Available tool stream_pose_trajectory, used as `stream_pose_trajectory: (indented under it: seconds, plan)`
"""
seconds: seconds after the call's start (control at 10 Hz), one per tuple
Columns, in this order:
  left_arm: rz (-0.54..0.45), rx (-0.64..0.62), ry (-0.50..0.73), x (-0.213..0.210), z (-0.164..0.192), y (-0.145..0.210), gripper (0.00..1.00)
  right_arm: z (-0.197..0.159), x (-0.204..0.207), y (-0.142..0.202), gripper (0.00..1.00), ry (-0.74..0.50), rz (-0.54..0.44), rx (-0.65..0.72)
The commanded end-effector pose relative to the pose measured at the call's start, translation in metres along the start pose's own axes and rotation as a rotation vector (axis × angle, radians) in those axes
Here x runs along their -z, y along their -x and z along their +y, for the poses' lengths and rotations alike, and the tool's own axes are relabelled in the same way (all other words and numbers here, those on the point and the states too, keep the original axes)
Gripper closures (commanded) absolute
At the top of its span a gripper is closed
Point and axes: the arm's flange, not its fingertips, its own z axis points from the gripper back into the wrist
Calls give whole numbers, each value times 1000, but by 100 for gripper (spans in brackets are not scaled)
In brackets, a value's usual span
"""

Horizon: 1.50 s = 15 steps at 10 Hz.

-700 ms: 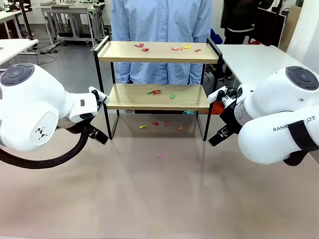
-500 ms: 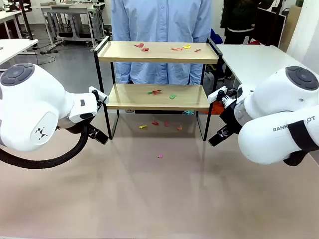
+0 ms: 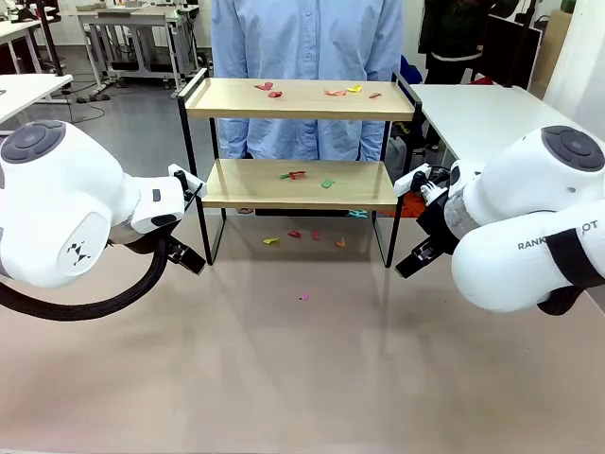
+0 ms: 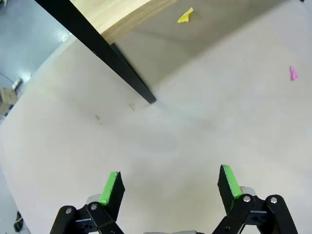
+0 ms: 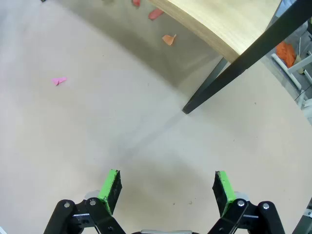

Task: Clean the shelf.
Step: Pick up the Duster handed by the human.

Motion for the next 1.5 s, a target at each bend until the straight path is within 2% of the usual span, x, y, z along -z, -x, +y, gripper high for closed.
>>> stream_pose_trajectory:
  seconds: [0.0,0.1,0.2,0.4,0.6,0.8,0.9,1.0,1.1,1.2,1.4]
  plan:
    - [0,1,0,0,0,0,0,0,0,0,0,0,0,1]
    - [0,0,0,0,0,0,0,0,0,0,0,0,0,0]
    - [-36,27,71,-20,3,-8,0,-7,-12,-14,0,1,-30,10]
    - [-42,55,204,-65,24,-33,0,-44,-59,-34,0,-39,-97,54]
    - [-61,83,327,-104,60,-48,0,-89,-100,-36,0,-131,-142,76]
    - [-70,180,457,-121,108,-50,0,-143,-123,-21,0,-244,-189,20]
    - [-88,286,551,-116,133,-48,0,-169,-121,-9,0,-296,-211,-33]
    - [-157,415,648,-104,156,-43,0,-190,-117,5,0,-347,-263,-129]
    - [-242,505,693,-89,175,-35,0,-207,-110,20,0,-376,-306,-233]
    - [-280,540,692,-69,190,-27,0,-221,-100,32,0,-400,-372,-297]
    - [-459,617,739,-45,202,-12,0,-233,-83,43,0,-419,-457,-349]
